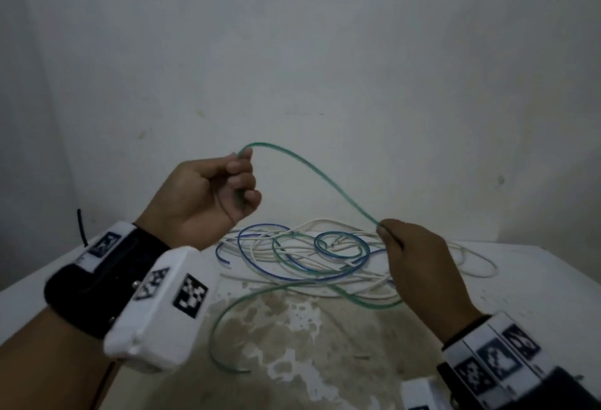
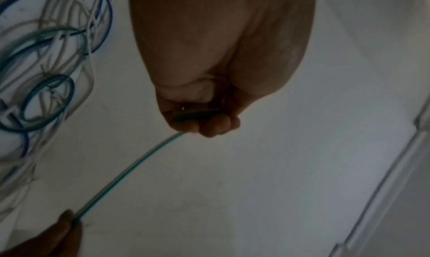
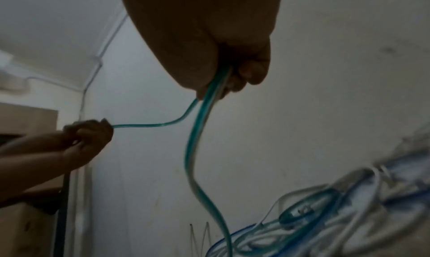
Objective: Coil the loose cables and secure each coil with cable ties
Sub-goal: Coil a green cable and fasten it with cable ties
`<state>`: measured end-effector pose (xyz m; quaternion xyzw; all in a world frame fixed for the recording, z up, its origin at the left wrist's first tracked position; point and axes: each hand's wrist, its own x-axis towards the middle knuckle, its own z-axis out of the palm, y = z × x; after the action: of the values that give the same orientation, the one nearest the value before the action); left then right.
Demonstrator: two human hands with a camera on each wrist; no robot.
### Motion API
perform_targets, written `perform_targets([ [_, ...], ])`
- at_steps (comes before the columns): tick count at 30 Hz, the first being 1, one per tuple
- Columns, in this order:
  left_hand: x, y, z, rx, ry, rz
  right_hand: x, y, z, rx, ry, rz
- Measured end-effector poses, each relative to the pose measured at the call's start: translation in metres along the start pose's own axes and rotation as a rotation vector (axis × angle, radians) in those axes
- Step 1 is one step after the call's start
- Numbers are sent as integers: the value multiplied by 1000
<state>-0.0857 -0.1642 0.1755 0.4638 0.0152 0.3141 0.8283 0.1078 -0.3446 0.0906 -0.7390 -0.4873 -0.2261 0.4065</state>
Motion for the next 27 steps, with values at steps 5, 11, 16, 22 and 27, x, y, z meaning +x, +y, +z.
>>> perform_targets([
  [5, -2, -25, 15, 255, 35, 157, 7, -39, -1, 69, -389, -164],
  [11, 1, -35, 8, 465, 200, 313, -1, -65, -11, 502, -549, -63],
  [16, 4, -30, -5, 375, 258, 334, 0, -52, -17, 426, -709, -112],
  [22, 1, -35, -12, 402, 253, 306, -1, -48, -22, 204, -340, -382],
  [27, -2, -43, -13, 412, 226, 245, 1, -47, -27, 646, -213, -24],
])
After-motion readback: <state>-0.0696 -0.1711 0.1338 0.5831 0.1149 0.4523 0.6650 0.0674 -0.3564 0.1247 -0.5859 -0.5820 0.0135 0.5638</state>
